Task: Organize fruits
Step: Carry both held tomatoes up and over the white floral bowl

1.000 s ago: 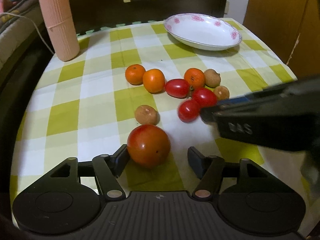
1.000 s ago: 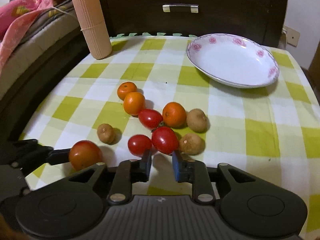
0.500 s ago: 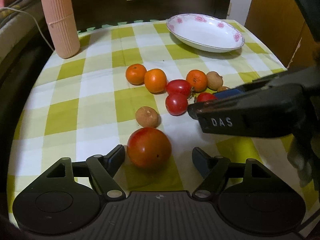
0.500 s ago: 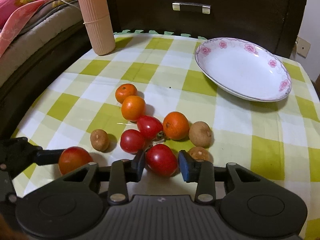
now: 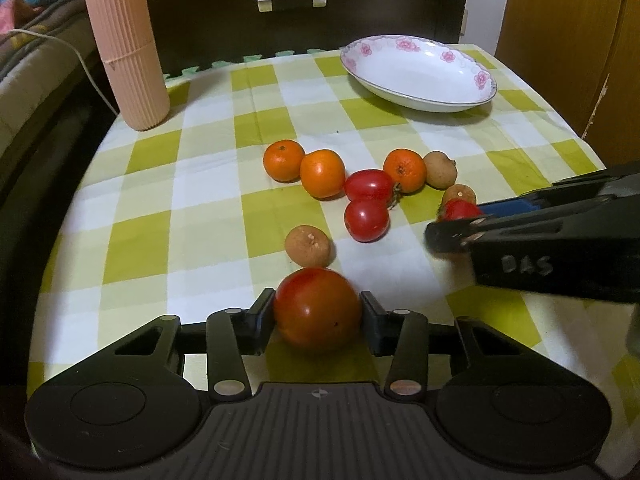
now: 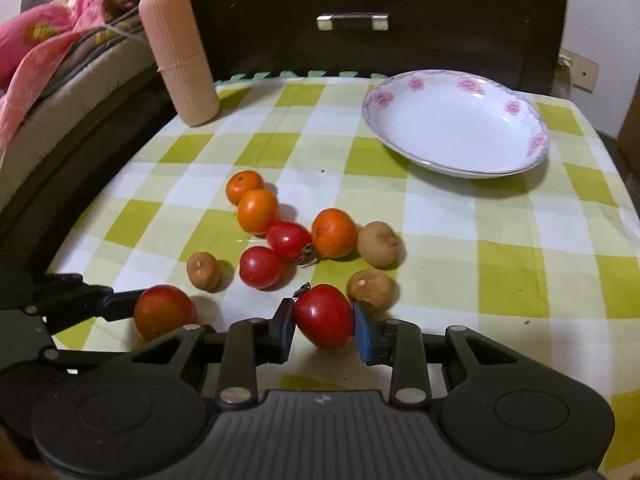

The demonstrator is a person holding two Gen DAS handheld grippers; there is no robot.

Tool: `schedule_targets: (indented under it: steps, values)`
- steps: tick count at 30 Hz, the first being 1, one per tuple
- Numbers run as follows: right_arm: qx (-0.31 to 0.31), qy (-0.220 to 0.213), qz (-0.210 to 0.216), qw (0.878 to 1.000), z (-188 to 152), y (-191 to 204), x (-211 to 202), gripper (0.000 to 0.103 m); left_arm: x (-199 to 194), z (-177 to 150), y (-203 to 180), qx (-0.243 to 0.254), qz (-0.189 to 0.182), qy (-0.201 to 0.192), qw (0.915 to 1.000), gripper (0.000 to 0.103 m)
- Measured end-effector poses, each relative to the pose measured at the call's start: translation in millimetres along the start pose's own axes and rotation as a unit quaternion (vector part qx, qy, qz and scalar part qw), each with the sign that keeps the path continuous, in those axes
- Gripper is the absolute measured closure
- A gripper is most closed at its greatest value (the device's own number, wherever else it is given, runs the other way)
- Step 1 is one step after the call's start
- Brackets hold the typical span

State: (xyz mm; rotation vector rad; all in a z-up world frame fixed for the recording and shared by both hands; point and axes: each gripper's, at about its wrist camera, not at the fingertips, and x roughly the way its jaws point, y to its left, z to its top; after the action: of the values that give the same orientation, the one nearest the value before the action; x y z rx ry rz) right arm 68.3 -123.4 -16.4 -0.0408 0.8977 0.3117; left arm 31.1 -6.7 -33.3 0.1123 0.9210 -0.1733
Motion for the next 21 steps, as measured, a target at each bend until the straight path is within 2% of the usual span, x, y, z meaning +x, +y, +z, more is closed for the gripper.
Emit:
schedule_targets:
  steps: [6, 10, 21]
  values:
    - [0.010, -0.018, 0.001, 1.000, -1.5, -1.3, -17.1, 0.073, -2.4, 4.1, 7.3, -0.030, -0.012, 0.010, 0.9994, 0.052]
    - [0.015, -0.026, -0.001, 1.000, -1.1, -3.0, -23.8, 0.073, -9.2, 7.1, 6.6, -0.032, -0.010, 0.001, 0.9994, 0.052]
    - [0.042, -0.044, -0.005, 0.998, 8.5, -14.6, -32.4, 0.073, -15.1, 31.3, -2.0, -0.047, -0.042, -0.024, 0.9977, 0.052]
